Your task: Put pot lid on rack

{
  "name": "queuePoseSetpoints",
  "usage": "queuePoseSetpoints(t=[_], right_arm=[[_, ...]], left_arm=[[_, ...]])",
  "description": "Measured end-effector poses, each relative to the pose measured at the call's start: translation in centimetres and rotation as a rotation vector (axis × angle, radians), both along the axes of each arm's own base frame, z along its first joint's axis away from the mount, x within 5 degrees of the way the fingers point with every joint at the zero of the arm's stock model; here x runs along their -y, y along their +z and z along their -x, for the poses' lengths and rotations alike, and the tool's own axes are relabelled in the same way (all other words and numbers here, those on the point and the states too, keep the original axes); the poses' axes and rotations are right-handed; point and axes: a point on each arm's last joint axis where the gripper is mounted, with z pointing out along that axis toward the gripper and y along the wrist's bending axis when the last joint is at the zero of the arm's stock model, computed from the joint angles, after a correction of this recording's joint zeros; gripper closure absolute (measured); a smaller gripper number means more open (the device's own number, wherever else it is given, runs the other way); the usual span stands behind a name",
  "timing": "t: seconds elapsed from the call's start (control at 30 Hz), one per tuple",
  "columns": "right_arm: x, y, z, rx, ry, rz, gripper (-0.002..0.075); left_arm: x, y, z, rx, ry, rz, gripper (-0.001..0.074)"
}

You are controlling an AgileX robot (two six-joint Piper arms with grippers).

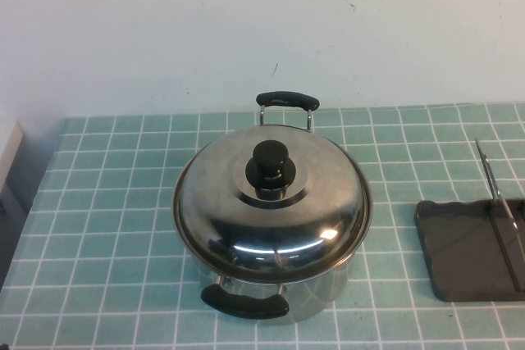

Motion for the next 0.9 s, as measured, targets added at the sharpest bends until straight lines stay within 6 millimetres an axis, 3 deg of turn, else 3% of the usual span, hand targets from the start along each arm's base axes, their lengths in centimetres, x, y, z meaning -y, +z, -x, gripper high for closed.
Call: queuePoseSetpoints(t=[0.4,0.47,0.67,0.9], right_arm=[[0.0,0.0,0.0,0.000,0.000,0.000,0.0729],[0.0,0.0,0.0,0.000,0.000,0.000,0.0729],[0.0,0.0,0.0,0.000,0.000,0.000,0.0729],[0.0,0.0,0.0,0.000,0.000,0.000,0.0729]], left_arm=[[0.2,0.2,0.0,0.021,-0.004,0.094,0.0737],[0.5,0.4,-0.1,0.027,-0.002,0.217,0.0737],[1.1,1.7,-0.1,0.037,0.036,0.939,0.0737],[0.6,2.4,-0.2,0.114,0.061,1.058,0.0737]])
